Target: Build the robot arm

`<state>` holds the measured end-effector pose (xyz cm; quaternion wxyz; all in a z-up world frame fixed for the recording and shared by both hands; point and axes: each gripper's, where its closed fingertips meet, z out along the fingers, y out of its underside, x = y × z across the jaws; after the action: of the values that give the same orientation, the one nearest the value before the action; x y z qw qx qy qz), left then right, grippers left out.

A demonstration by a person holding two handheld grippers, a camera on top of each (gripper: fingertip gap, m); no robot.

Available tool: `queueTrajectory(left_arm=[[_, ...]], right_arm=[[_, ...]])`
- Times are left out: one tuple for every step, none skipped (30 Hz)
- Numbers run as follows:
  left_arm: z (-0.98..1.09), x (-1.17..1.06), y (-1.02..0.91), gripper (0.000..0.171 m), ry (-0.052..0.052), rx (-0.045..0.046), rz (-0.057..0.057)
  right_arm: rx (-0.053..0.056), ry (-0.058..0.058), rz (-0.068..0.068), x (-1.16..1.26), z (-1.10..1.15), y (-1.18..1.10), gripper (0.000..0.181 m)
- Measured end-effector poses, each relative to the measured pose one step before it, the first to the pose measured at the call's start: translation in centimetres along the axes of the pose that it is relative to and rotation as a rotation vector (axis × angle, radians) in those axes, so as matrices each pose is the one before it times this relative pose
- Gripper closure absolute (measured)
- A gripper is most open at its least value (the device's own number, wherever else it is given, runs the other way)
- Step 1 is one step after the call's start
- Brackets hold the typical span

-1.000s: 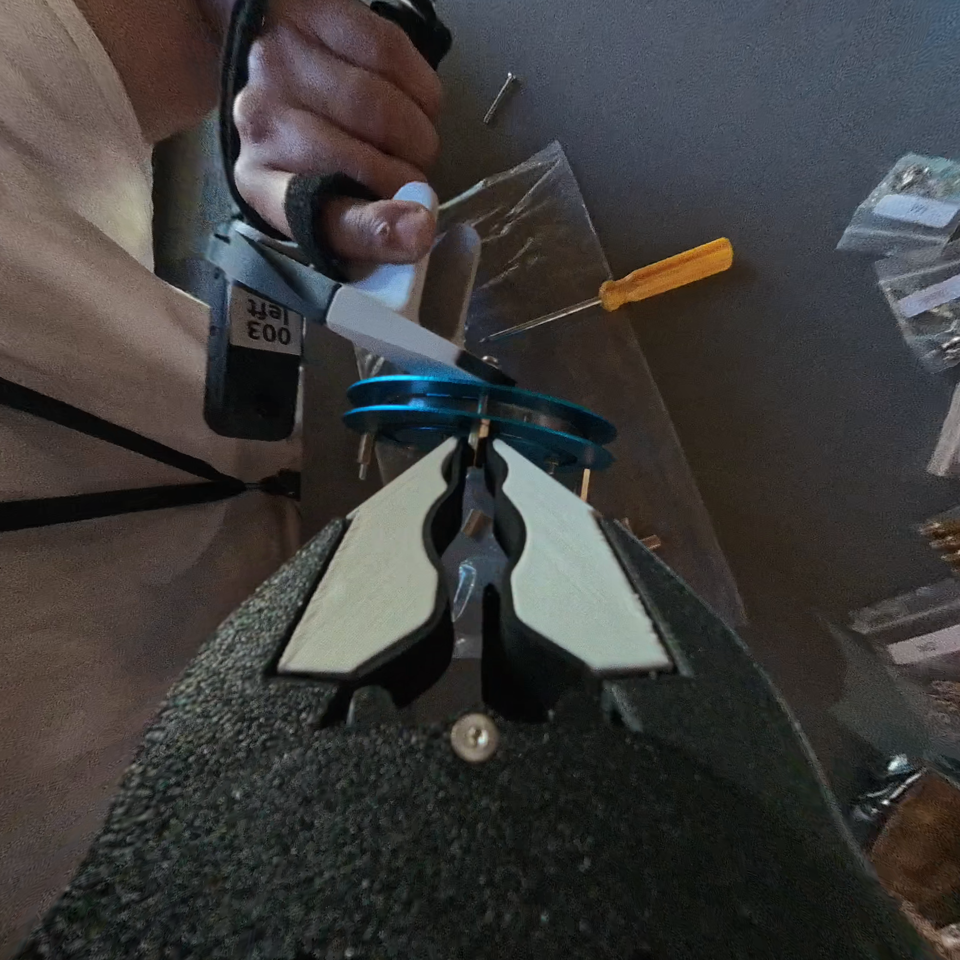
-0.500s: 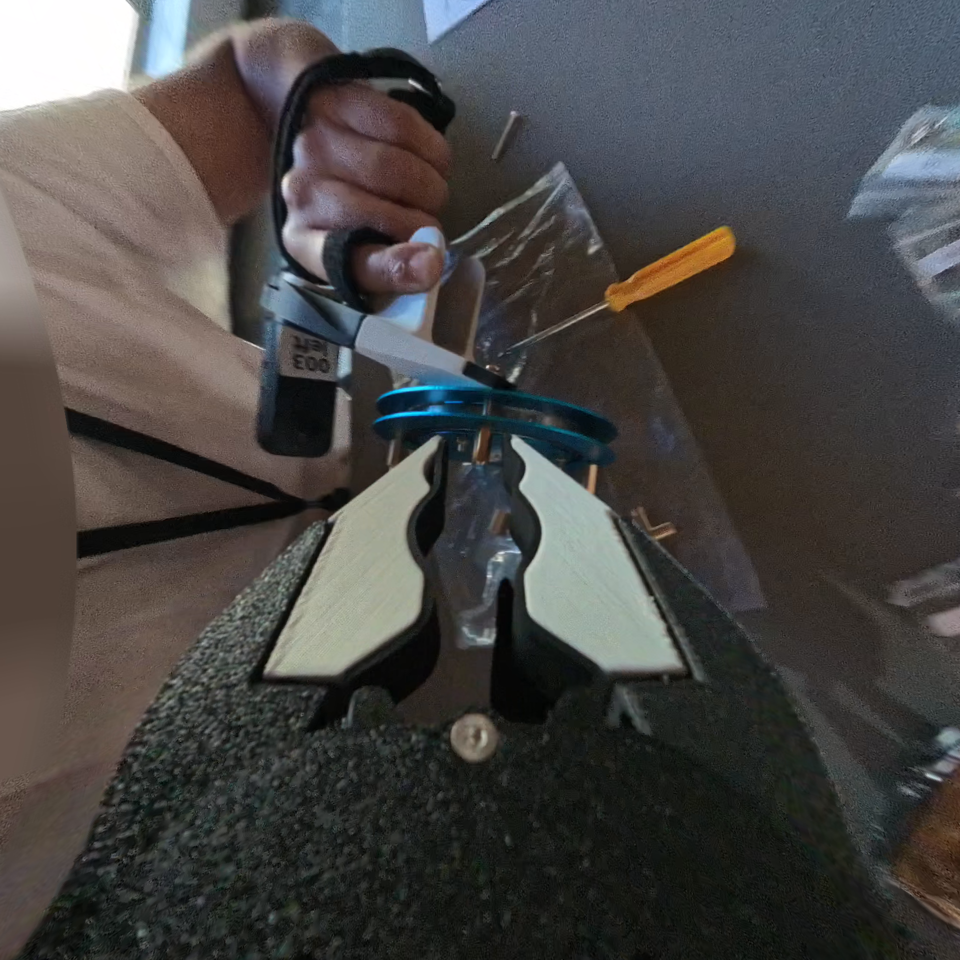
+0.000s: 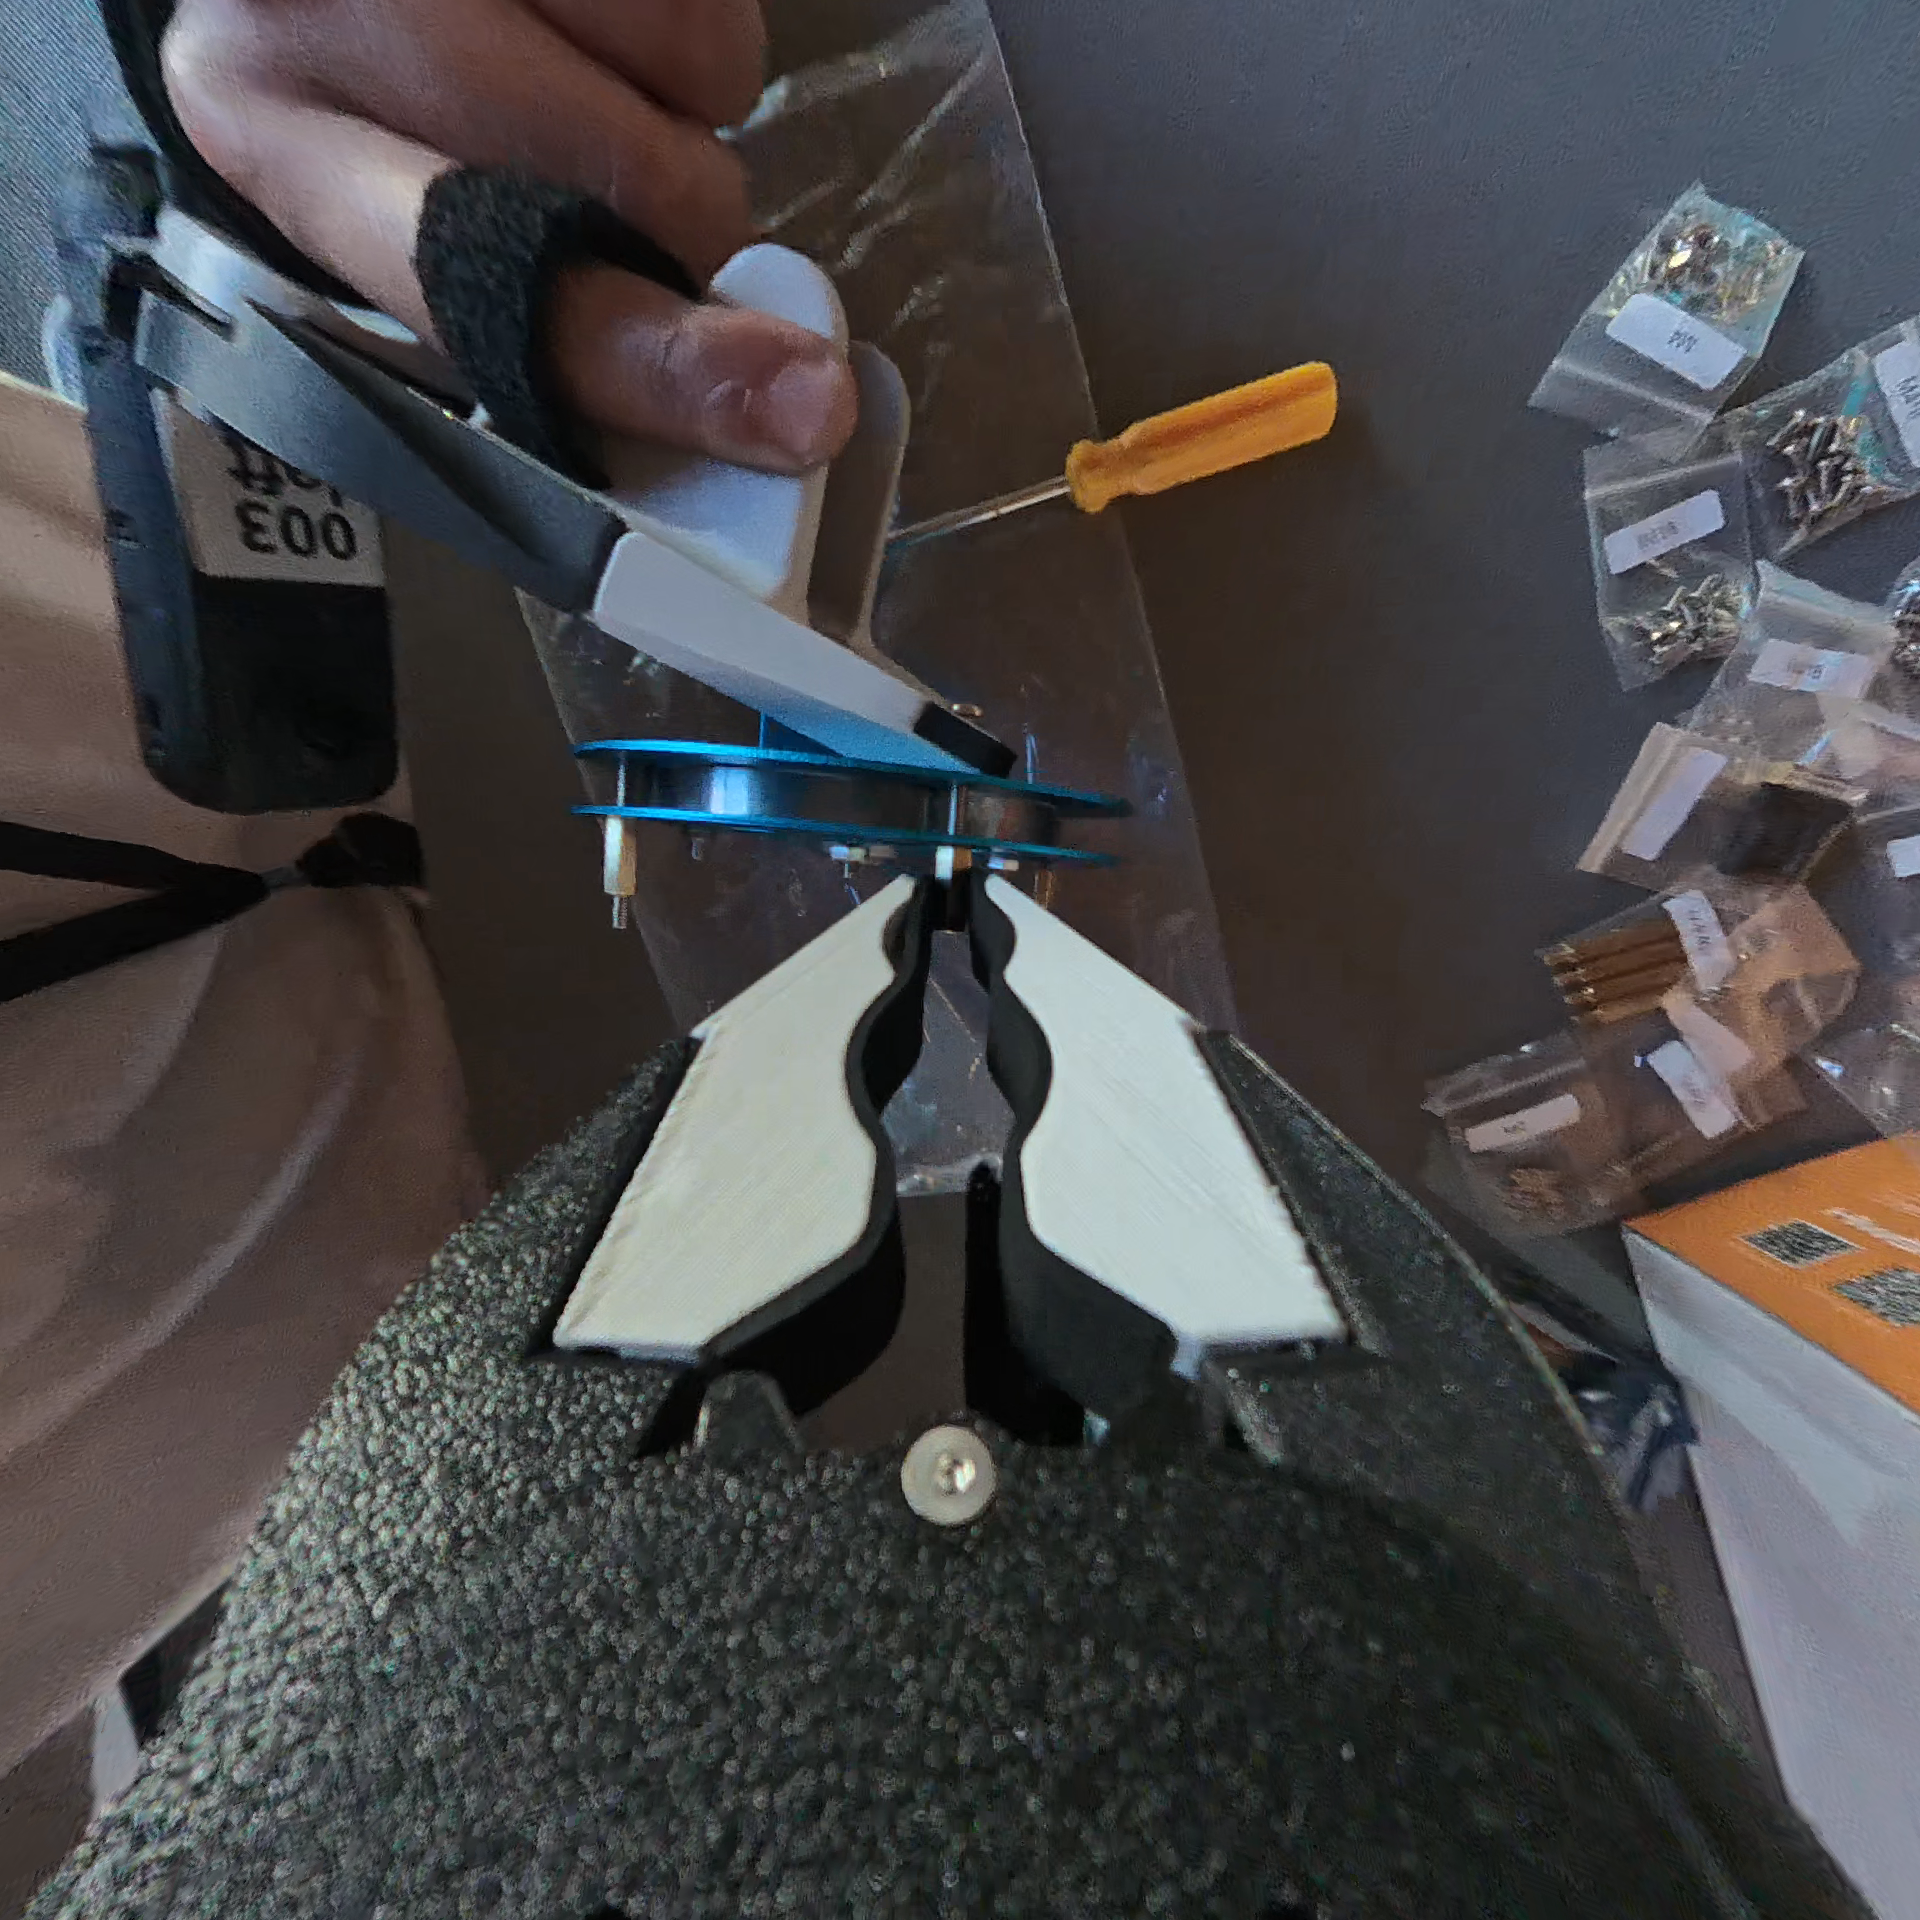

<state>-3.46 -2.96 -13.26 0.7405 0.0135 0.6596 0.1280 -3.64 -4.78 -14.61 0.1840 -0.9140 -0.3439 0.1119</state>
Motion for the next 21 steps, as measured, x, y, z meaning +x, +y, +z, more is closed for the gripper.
queueTrajectory(left_arm=[[0.018, 0.065, 0.092, 0.171, 0.0067, 0.00009, -0.0120], [-0.017, 0.006, 0.019, 0.171, 0.0040, 0.00208, -0.0097], [-0.055, -0.034, -0.067, 0.171, -0.0006, 0.00251, -0.0027], [-0.041, -0.020, -0.047, 0.171, -0.0014, -0.00236, 0.0008], [-0.021, -0.014, -0.034, 0.171, -0.0010, -0.00270, -0.0003], [-0.046, -0.010, -0.029, 0.171, -0.0034, -0.00049, 0.0032], [-0.070, -0.067, -0.094, 0.171, -0.0082, 0.00414, 0.0081], [-0.141, -0.103, -0.196, 0.171, -0.0107, 0.00620, 0.0089], [-0.132, -0.077, -0.127, 0.171, -0.0088, 0.00151, 0.0082], [-0.108, -0.055, -0.060, 0.171, -0.0087, 0.00110, 0.0089], [-0.113, -0.031, -0.004, 0.171, -0.0115, 0.00209, 0.0135], [-0.075, -0.002, 0.121, 0.171, -0.0103, -0.00500, 0.0175], [-0.001, 0.082, 0.187, 0.171, -0.0034, -0.00772, 0.0126], [0.063, 0.098, 0.135, 0.171, 0.0036, 0.00061, 0.0014], [0.049, 0.052, 0.043, 0.171, 0.0043, 0.00584, -0.0045], [0.052, 0.005, -0.022, 0.171, 0.0036, 0.00135, -0.0060], [0.062, 0.019, 0.022, 0.171, 0.0038, -0.00152, -0.0067], [0.042, 0.013, 0.040, 0.171, 0.0026, 0.00140, -0.0086], [0.010, -0.006, 0.026, 0.171, 0.0008, 0.00111, -0.0035], [-0.009, -0.016, -0.026, 0.171, 0.0002, 0.00025, -0.0014], [-0.023, -0.050, -0.091, 0.171, 0.0007, 0.00109, -0.0049]], right_arm=[[-0.0351, -0.0006, 0.0100, 0.131, 0.088, 0.056, 0.175], [-0.0592, 0.0016, 0.0129, 0.177, 0.203, 0.415, 0.168], [-0.0470, 0.0193, 0.0000, 0.356, 0.236, 0.254, 0.163], [-0.0181, 0.0034, -0.0088, -0.036, 0.151, -0.068, 0.162], [-0.0169, -0.0203, -0.0126, -0.509, 0.114, -0.102, 0.172], [-0.0157, 0.0158, -0.0155, -0.088, -0.055, -0.046, 0.177], [-0.0215, 0.0082, 0.0009, -0.105, -0.067, 0.074, 0.177], [-0.0137, -0.0282, 0.0181, -0.335, -0.103, 0.084, 0.177], [0.0035, -0.0606, 0.0394, -0.334, -0.027, 0.041, 0.177], [0.0220, -0.1074, 0.0673, -0.451, -0.008, -0.040, 0.179], [0.0366, -0.1729, 0.1035, -0.685, -0.023, -0.122, 0.179], [0.0490, -0.2165, 0.1286, -0.715, -0.052, -0.268, 0.178], [0.0496, -0.2267, 0.1237, -0.552, -0.024, -0.296, 0.178], [0.0398, -0.2027, 0.1044, -0.378, -0.043, -0.230, 0.175], [0.0213, -0.1533, 0.0612, -0.353, -0.034, -0.065, 0.173], [0.0127, -0.0680, 0.0068, -0.126, -0.046, -0.025, 0.171], [0.0151, 0.0227, -0.0502, 0.093, -0.102, -0.122, 0.168], [0.0119, 0.0966, -0.0950, 0.247, -0.129, -0.130, 0.166], [-0.0003, 0.1363, -0.1067, 0.218, -0.143, -0.067, 0.164], [-0.0173, 0.1398, -0.1087, -0.037, -0.200, -0.077, 0.161], [-0.0282, 0.1387, -0.1054, -0.036, -0.246, -0.145, 0.159]])
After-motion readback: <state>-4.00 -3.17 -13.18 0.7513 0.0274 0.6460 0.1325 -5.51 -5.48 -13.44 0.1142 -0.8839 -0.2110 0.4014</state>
